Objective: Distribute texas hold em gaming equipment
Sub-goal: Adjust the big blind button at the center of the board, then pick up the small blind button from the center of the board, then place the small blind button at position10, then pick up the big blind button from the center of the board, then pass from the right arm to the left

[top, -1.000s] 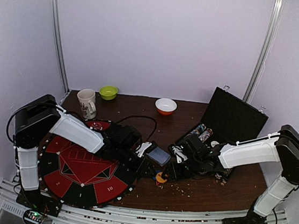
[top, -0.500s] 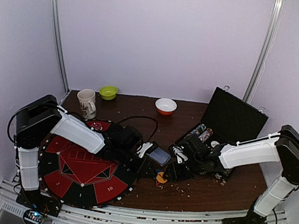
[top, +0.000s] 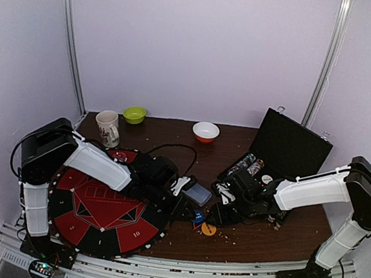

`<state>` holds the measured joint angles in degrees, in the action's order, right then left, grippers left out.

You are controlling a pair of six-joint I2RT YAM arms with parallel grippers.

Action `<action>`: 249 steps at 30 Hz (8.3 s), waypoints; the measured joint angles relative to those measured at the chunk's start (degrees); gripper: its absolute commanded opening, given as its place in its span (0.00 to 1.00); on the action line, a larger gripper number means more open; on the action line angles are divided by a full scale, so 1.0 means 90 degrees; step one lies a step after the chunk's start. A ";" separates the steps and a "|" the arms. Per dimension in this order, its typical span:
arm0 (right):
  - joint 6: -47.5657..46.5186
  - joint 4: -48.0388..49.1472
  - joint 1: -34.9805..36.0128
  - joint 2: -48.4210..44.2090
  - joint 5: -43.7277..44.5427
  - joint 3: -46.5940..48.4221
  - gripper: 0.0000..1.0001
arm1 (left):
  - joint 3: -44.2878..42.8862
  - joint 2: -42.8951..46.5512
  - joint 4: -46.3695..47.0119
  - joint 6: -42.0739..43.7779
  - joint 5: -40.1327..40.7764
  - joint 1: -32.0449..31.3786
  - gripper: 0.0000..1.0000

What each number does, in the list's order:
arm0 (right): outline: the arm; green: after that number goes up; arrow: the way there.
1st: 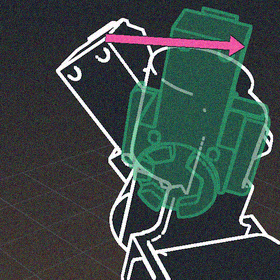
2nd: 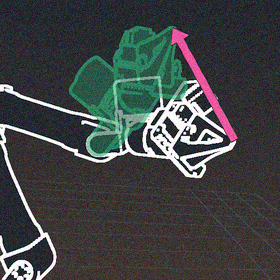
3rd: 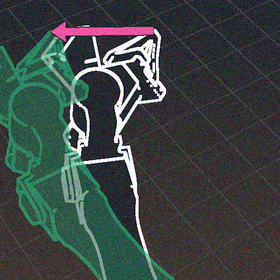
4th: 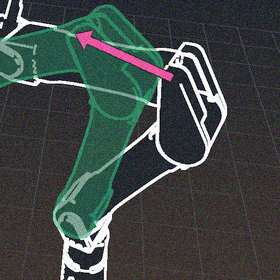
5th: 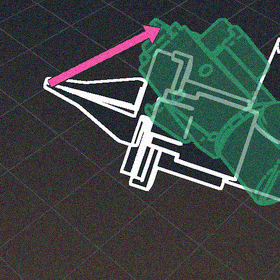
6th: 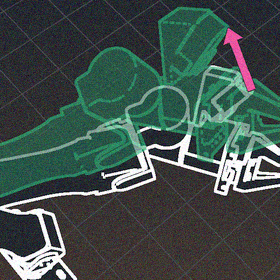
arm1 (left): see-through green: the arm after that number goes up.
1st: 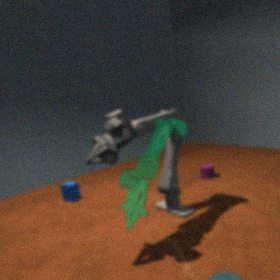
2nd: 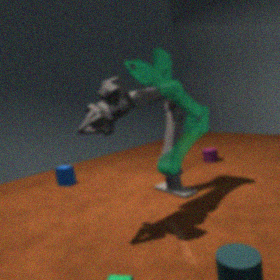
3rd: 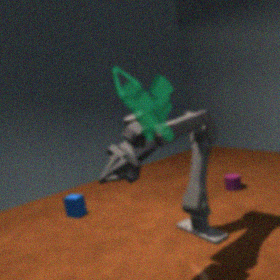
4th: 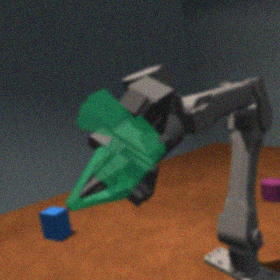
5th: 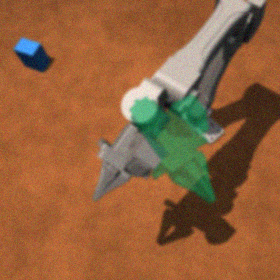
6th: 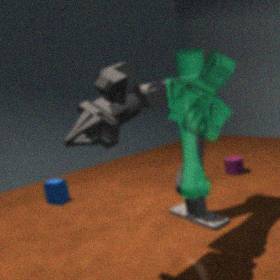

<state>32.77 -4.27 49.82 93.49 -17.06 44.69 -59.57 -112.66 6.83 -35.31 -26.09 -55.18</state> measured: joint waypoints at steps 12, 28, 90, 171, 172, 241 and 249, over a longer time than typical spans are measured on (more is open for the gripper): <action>-0.0058 -0.0058 -0.0027 -0.0034 -0.0015 -0.0007 0.38 | -0.0002 -0.0080 0.0153 -0.0049 0.0015 0.0000 0.42; -0.0457 -0.0223 -0.0260 -0.0272 -0.0510 0.0219 0.42 | 0.0024 -0.0041 0.0121 -0.0051 0.0168 -0.0007 0.39; -0.0857 -0.0665 -0.0243 0.0495 -0.2011 0.2023 0.00 | 0.0058 0.2511 -0.1940 0.0809 0.1047 0.0534 0.43; -0.0508 -0.2696 0.1396 0.0617 0.2042 0.1365 0.47 | 0.0238 0.3895 -0.3288 0.1508 0.2620 0.1972 0.72; -0.0508 -0.2698 0.1396 0.0617 0.2042 0.1370 0.45 | 0.0238 0.3895 -0.3288 0.1513 0.2620 0.1972 0.71; -0.4503 -0.0168 0.2708 0.0124 0.4677 0.3665 0.87 | 0.1338 0.5430 -0.1545 0.0291 0.0712 0.1307 0.00; -0.4107 -0.0216 0.2679 -0.0835 0.4471 0.2754 0.89 | 0.1931 0.7176 -0.4291 -0.1100 0.1945 0.3764 0.00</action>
<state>-4.19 -6.22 73.93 85.97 23.18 69.47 -42.19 -48.07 -31.79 -45.21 -8.58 -21.30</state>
